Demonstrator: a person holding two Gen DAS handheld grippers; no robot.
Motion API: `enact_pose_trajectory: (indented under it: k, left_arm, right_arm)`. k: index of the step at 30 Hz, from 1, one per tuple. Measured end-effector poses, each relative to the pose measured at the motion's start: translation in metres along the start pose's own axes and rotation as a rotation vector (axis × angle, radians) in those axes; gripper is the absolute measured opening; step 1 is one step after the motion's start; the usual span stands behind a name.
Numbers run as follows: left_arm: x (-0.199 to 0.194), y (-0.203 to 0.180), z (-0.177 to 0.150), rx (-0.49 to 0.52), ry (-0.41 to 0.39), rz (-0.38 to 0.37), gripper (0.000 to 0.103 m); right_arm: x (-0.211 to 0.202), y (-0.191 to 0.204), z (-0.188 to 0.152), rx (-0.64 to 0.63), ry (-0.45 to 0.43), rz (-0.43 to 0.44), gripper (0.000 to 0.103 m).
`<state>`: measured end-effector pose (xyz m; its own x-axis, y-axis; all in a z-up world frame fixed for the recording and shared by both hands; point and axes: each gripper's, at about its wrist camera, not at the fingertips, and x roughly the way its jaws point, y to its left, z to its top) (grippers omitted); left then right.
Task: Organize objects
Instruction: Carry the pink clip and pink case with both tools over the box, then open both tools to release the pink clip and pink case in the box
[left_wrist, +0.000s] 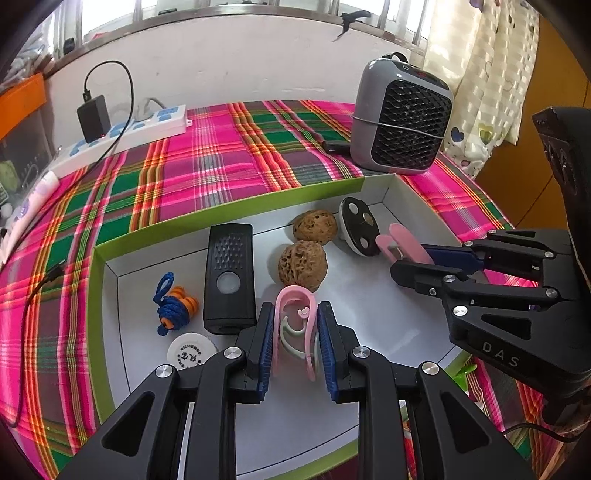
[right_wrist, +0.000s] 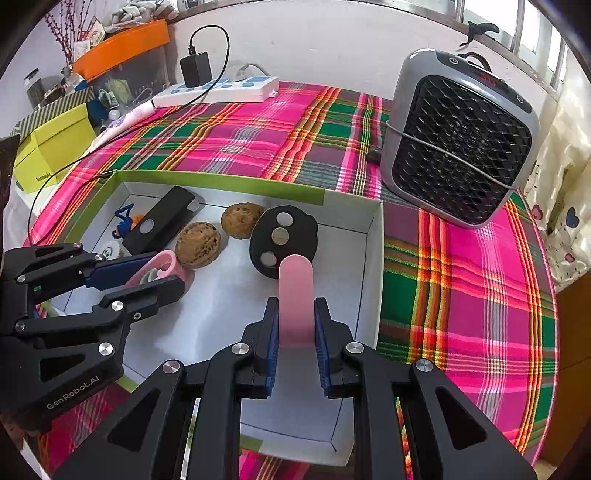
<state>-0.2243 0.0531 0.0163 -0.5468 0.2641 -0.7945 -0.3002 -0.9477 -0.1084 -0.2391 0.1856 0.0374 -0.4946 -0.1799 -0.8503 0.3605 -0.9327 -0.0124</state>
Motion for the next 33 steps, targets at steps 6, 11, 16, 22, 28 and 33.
enact_pose_trajectory:
  k: [6,11,16,22,28,33]
  left_arm:
    - [0.0,-0.001,0.001,0.004,-0.002,0.008,0.021]
    - [0.0,-0.001,0.001,0.006,-0.002,0.009,0.022]
    - [0.0,-0.001,0.001,0.005,-0.001,0.007,0.022]
    - [0.0,0.0,0.001,0.005,-0.001,0.007,0.028]
    - [0.0,0.001,0.0,-0.003,0.0,0.012,0.033]
    - [-0.005,0.001,-0.003,-0.006,-0.005,0.011,0.034]
  right_arm:
    - [0.003,0.002,0.001,0.006,-0.006,-0.004,0.018]
    - [0.002,0.001,0.0,0.011,-0.011,-0.005,0.018]
    - [0.001,0.001,0.0,0.017,-0.02,-0.008,0.018]
    - [-0.003,0.001,0.0,0.033,-0.042,-0.002,0.032]
    - [-0.005,0.004,-0.002,0.038,-0.045,-0.003,0.042]
    - [-0.007,0.005,-0.004,0.046,-0.046,-0.007,0.042]
